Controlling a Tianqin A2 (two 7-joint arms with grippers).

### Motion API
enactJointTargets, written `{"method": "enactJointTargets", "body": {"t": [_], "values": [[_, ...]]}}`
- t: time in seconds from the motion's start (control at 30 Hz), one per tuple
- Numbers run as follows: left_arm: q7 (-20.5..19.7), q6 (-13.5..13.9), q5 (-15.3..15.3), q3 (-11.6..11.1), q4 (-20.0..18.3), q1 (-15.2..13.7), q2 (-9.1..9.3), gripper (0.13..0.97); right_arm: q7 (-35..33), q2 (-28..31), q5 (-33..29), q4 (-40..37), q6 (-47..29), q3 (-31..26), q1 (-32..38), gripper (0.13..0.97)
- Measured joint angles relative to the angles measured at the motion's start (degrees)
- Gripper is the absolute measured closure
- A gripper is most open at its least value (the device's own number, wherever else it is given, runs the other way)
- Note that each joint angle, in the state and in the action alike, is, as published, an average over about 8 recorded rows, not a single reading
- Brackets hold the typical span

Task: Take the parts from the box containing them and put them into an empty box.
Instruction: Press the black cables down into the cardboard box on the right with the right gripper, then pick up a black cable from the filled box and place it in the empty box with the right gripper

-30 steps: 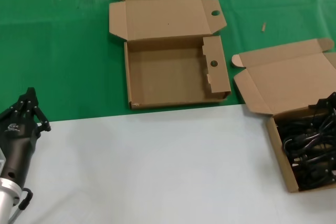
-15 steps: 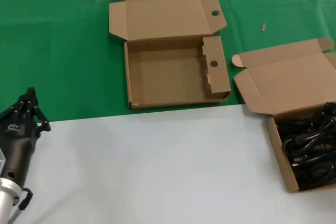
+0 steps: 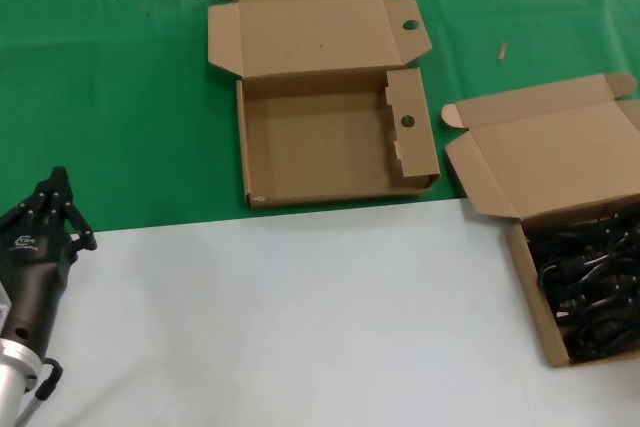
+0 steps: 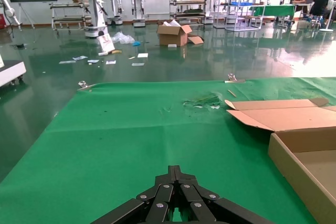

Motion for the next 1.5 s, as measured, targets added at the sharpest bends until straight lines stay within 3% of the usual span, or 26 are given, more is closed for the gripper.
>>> {"method": "enactJointTargets", "body": {"t": [0.3,0.67,1.13,1.3,1.5], "values": [[0.00,0.00,0.00,0.00,0.00,0.00,0.00,0.957,-2.52,-2.20,-0.13,-4.57,1.17,-0.68,1.08,0.793],[0.00,0.00,0.00,0.00,0.00,0.00,0.00,0.957,-2.29,-2.48,0.40,-6.28,0.82,-0.74,2.15,0.898],[0.00,0.00,0.00,0.00,0.00,0.00,0.00,0.957,15.94,4.08,1.52,10.44,-12.36,1.51,12.02,0.924],[0.00,0.00,0.00,0.00,0.00,0.00,0.00,0.957,21.80,0.68,1.86,15.06,-15.03,1.11,19.18,0.924],[0.00,0.00,0.00,0.00,0.00,0.00,0.00,0.957,25.54,-7.30,-0.61,16.46,-14.52,-1.80,26.14,0.924]]}}
